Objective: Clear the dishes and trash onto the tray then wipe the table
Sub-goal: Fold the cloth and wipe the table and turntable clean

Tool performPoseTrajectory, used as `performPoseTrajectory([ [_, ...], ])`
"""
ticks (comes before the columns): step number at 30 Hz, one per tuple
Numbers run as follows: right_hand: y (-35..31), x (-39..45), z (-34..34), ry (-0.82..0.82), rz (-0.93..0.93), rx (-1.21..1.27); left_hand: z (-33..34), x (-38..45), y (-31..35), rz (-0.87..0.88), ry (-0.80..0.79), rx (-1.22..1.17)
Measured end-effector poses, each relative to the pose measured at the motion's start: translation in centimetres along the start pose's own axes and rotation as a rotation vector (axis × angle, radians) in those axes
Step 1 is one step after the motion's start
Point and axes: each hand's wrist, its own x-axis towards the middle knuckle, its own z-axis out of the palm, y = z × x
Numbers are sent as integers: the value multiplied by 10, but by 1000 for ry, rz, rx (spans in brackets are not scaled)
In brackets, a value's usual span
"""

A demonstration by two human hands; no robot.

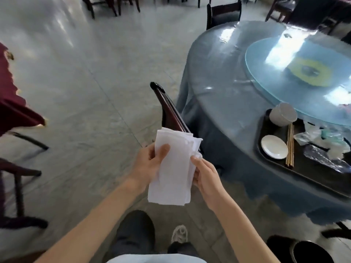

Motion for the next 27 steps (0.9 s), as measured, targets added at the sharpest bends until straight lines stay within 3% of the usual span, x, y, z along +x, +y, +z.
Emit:
performPoseTrajectory([
  [5,-15,65,55,-104,55,-82,-56,47,-9,-93,149,-49],
  [12,-41,176,158,-123,54,-139,-157,157,9,-89,229,-93],
  [20,-95,288,258,-30,42,-120,-256,287,61,-113,150,-35],
  [27,-150,379,285,79,15,3,-278,410,107,-140,12,-7],
])
